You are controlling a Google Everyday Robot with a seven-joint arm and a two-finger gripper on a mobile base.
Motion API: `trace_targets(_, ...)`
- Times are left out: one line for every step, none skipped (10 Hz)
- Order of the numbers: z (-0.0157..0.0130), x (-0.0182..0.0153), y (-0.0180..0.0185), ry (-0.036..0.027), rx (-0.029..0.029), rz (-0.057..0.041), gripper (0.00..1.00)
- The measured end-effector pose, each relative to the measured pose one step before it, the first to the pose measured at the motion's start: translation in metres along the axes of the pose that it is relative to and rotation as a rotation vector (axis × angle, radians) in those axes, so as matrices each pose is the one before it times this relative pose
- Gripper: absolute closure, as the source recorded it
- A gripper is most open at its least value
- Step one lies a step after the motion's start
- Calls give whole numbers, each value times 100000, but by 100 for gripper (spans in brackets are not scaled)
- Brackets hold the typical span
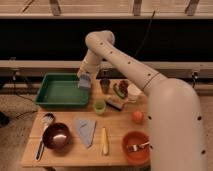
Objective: Place sponge in tray
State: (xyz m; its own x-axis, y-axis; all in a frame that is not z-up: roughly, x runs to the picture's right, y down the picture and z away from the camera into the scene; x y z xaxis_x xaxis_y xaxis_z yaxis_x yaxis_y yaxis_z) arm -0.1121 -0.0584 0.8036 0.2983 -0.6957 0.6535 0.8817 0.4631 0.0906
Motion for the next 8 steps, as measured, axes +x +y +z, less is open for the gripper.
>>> trace_targets(681, -77, -1405, -1383, 811, -2210, 100)
trace_targets(793, -184, -1102, -1204, 103, -1852, 95)
trace_targets(765, -225, -889, -860, -155, -1550, 87)
trace_targets(1385, -476, -1205, -1167, -378, -2422, 75)
trace_targets(1061, -262, -590, -722, -148, -1340, 67)
trace_targets(1360, -100, -402, -781, 115, -1186, 57)
trace_targets(1146, 240, -140, -561, 428, -329, 46)
trace_targets(1048, 697, -11, 280, 559, 415, 31)
